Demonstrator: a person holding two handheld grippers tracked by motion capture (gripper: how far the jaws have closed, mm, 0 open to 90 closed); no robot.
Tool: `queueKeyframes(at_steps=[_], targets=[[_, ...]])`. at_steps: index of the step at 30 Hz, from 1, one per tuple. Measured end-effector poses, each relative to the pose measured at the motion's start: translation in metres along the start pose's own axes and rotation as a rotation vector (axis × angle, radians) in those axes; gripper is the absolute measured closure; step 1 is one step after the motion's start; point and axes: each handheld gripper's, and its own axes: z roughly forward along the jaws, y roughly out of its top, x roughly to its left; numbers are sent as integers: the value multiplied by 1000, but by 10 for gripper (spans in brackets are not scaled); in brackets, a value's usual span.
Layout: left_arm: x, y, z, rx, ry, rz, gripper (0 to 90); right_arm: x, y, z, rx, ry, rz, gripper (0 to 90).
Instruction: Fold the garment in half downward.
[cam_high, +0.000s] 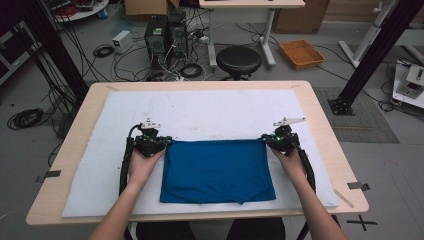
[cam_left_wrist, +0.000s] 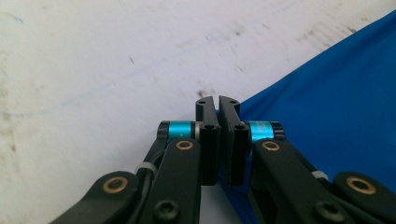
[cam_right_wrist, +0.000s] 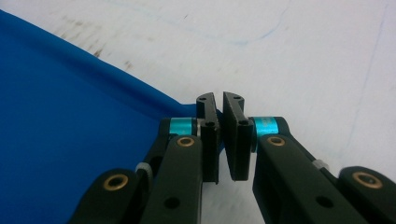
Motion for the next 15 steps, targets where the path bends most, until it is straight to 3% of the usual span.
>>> queueKeyframes(at_steps=[6, 15], targets=[[6, 8, 10, 3, 21, 16, 867, -6, 14, 12, 12, -26, -17, 857], [8, 11, 14, 1, 32, 32, 863, -6, 14, 15, 14, -45, -28, 839]])
